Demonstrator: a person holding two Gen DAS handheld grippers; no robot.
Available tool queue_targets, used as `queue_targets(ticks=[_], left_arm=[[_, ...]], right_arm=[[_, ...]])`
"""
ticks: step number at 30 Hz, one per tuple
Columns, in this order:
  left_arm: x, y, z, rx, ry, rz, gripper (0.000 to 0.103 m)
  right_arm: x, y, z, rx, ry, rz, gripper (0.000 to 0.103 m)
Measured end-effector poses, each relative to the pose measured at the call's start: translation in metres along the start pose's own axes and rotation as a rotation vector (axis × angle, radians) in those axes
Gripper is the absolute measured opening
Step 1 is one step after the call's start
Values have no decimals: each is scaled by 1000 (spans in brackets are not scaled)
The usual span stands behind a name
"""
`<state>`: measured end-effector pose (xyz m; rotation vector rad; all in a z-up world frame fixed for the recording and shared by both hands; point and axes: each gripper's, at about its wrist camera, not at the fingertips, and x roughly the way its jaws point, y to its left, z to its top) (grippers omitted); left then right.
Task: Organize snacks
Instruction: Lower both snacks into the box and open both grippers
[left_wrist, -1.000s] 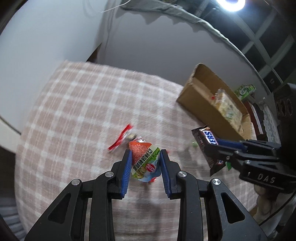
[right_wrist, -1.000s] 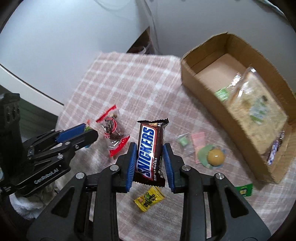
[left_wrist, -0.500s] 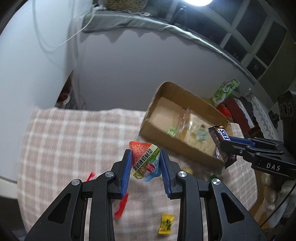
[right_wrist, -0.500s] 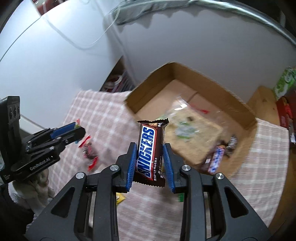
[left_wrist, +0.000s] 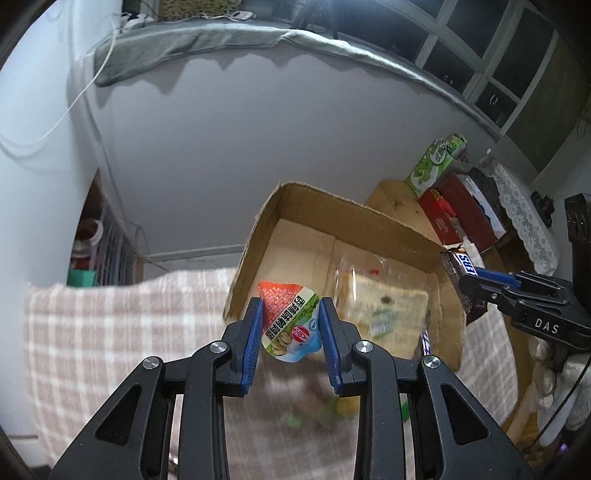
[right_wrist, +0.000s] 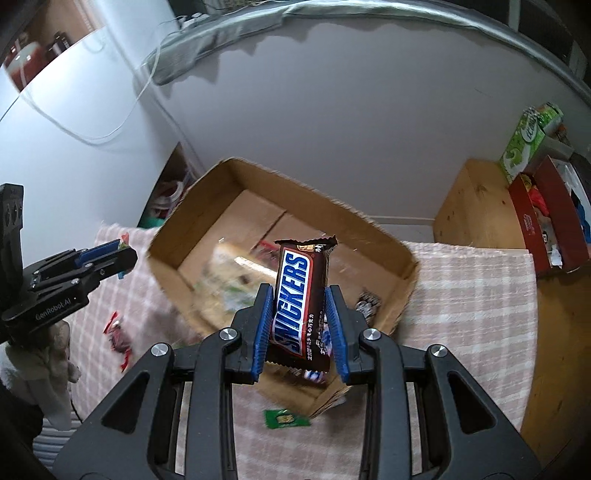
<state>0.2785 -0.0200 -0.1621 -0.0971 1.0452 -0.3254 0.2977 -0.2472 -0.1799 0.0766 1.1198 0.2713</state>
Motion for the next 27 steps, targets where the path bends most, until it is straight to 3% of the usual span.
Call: queue_targets(ticks=[12,21,23,24,25,27], left_arm=[[22,-21,25,38,16,8,29],[28,-27,29,46,28,4,36],[29,-28,30,48,31,10,46],[29,-28,31,49,26,13,52],[28,-28,31,50,24,16,53],[28,-29,32,54,23,24,53]], right_arm=[[19,-11,8,-8,20,-24,30],[25,-14,6,-1,32,-37,31],[25,-14,7,1,28,-43,31],[25,-14,7,2,30,-40,37],[24,-14,7,1,29,-41,53],[20,-12,7,-9,6,-59,70]])
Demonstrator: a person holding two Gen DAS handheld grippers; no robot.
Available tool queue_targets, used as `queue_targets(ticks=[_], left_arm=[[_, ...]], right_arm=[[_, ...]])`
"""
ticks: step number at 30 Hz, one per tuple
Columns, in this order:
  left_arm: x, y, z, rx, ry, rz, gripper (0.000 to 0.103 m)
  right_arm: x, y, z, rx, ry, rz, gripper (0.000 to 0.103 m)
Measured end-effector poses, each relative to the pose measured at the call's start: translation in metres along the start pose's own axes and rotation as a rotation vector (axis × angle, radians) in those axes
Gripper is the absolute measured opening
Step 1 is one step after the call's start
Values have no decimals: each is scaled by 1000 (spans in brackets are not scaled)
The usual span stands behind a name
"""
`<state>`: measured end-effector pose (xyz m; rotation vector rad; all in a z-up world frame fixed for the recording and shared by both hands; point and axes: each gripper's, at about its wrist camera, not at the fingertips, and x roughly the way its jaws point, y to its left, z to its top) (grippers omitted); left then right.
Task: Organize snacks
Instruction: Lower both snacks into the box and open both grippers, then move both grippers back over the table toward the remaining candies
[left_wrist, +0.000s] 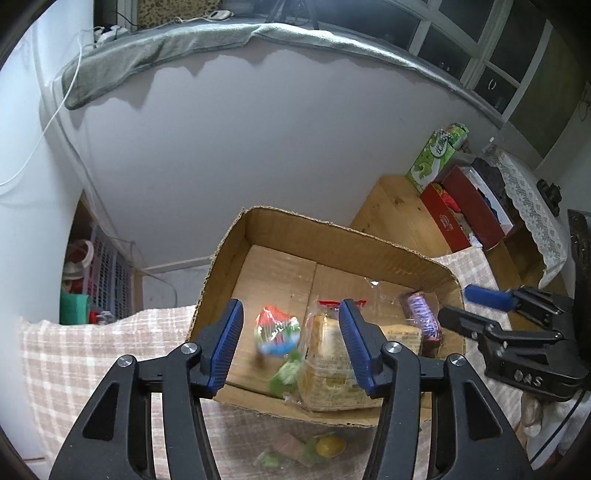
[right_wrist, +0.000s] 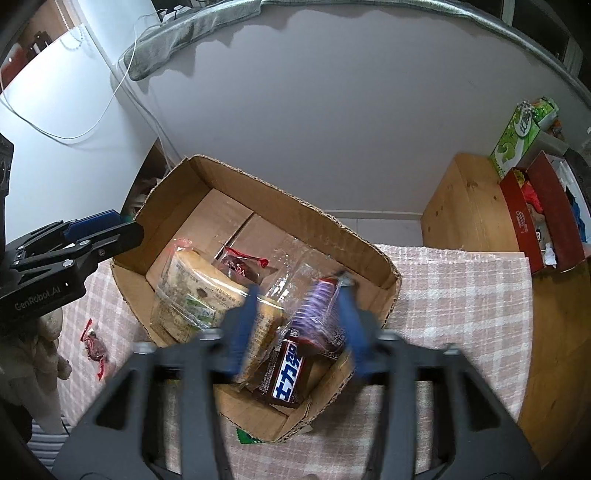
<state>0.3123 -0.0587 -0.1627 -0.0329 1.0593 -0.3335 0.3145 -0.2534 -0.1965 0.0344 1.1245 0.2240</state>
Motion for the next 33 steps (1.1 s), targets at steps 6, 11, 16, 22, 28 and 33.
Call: queue_targets(ticks=[6,11,16,22,28,33], left_arm=[[-3,0,-2,4,-6,5,56],[-11,1,-4,-3,-17,0,56],[-29,9,-9,-23,-39,-9,56],[-56,18,-22,-32,-63,-11,56],[-82,41,-46,-74,-90,-12,56],[-98,59,-82,-98,-88,25,56]], right_arm=[[-5,3,1,-10,-15,-17,72],[-9,6,-1,-12,-18,-17,72],[-19,10,-5,-5,-27,-14,72],[-40,15,-18,-19,-60,-20,72],[-70,14,-39,21,-159,70,80],[-83,9,-60,71,-192,129,87]])
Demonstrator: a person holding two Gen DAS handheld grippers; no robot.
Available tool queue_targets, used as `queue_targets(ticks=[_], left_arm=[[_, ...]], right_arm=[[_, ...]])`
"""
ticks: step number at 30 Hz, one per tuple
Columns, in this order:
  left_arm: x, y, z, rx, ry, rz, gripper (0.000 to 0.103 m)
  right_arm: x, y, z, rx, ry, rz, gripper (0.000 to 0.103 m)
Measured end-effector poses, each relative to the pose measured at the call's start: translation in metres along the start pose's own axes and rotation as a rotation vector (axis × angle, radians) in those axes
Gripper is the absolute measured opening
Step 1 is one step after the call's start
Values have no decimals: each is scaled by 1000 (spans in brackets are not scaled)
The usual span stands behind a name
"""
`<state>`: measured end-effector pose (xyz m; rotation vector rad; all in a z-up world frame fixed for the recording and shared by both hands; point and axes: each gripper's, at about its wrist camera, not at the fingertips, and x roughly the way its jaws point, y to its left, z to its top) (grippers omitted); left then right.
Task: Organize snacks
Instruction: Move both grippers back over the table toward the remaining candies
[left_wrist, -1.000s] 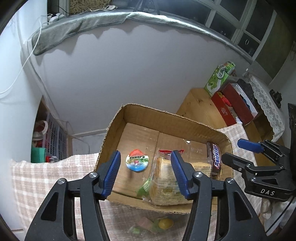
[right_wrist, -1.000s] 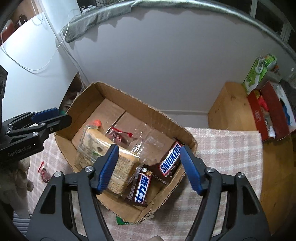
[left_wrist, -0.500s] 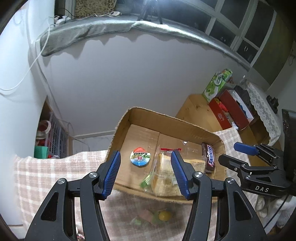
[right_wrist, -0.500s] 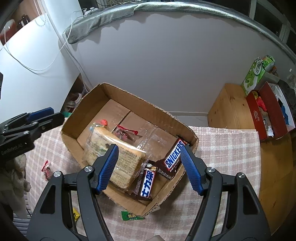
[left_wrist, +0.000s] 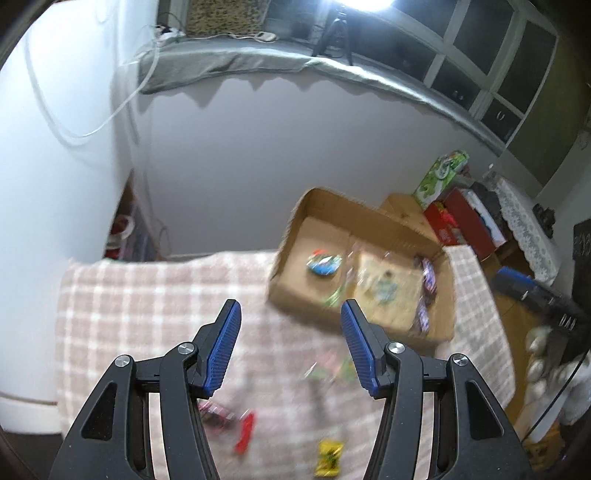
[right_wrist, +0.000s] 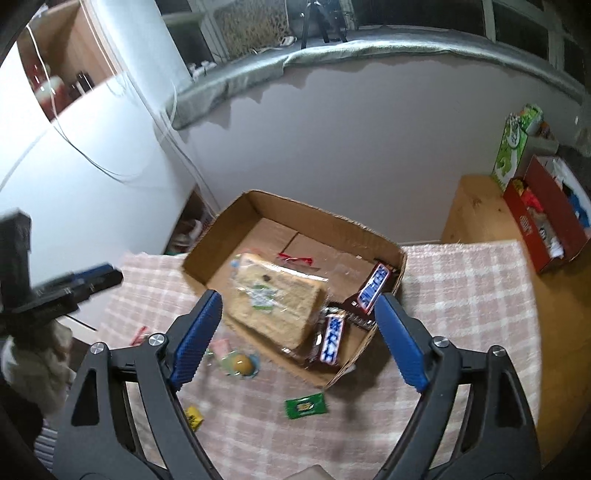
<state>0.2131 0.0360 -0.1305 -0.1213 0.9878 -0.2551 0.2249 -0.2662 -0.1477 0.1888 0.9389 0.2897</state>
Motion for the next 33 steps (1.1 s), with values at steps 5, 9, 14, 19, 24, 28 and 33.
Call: queue_targets(ticks=[5,9,14,19,24,28,33], left_arm=[[-19,20,-37,-73,1,13,56],[-27,30,-70,-111,21,32,56],[-28,38,-110,-187,58,35,56],[-23,44,-135,-225,97,47,56],[-19,51,-141,-273,96,25,56],[-11,56,-140,-302,106,-6,56],[5,69,-135,-349,129,-34,55]], right_arm=[[-11,-3,-24,-3,24,13,87],[-22,-3,-46,-28,48,-29,87],[-27,-4,-74,-22,108,-59,87],[-17,6,-102,6,166,-38,87],[7,34,-125,2,246,23,80],[30,65,-143,-9,328,71,71],[64,101,-155,-25,391,94,65]])
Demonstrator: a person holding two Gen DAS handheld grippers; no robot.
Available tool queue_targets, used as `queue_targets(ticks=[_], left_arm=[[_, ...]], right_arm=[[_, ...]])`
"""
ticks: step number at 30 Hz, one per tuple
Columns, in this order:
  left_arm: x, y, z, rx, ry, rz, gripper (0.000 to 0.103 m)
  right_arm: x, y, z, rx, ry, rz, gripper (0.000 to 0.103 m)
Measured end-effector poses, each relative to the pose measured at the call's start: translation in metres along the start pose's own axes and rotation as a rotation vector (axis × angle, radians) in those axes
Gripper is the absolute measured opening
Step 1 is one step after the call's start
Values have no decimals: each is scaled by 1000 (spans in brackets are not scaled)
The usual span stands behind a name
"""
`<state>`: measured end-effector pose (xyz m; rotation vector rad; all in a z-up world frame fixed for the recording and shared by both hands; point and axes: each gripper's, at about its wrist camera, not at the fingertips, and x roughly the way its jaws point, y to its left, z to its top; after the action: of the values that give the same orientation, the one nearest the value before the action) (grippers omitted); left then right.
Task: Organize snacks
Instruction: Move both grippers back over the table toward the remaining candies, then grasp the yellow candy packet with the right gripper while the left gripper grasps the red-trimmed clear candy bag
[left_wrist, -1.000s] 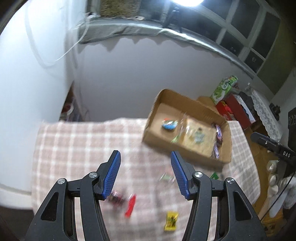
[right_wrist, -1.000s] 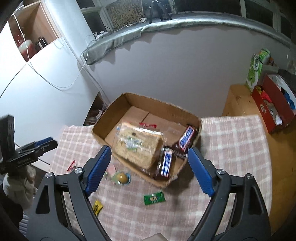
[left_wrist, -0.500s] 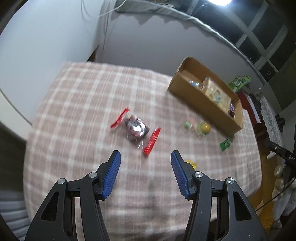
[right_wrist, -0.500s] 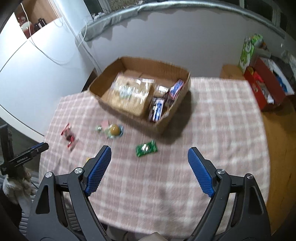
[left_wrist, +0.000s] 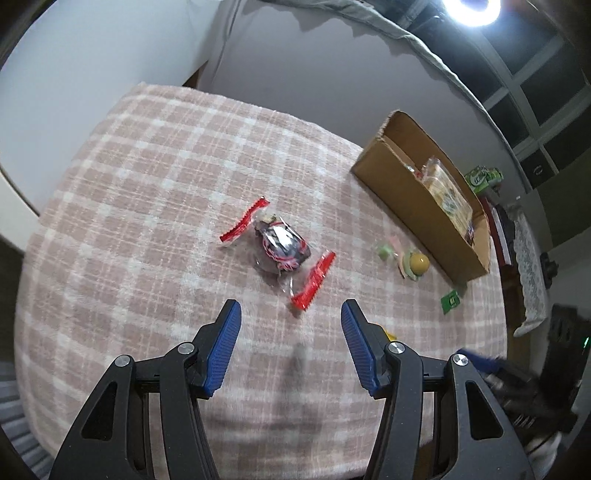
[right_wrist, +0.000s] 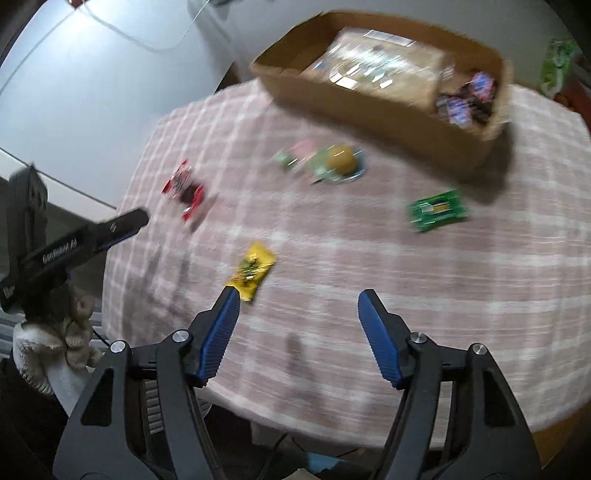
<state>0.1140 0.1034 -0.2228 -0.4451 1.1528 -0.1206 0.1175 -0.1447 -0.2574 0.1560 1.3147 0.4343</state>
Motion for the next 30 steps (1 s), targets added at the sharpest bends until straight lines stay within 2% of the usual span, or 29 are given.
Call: queue_targets(ticks=[1,3,8,15,22,26,30], left_arm=[[3,2,2,-7,5,-7,56],[9,6,8,-20,16,-13,56],[21,15,20,-50,29,-35,56],[42,19,42,-53,60,-31,56],[58,-11,57,86,71,1,56],[57,-31,50,208,69,38,56],[55,-34,35,282,79,85,56]], right_arm=[[8,4,1,10,18,10,60],[22,9,2,29,49,22,57],[45,17,5,77,82,14,57],[53,30,12,41,65,-54,57],[55,38,4,-9,53,-128,54],[57,44,-5,-80,60,-175,47],[57,44,-3,-99,70,-182,40]])
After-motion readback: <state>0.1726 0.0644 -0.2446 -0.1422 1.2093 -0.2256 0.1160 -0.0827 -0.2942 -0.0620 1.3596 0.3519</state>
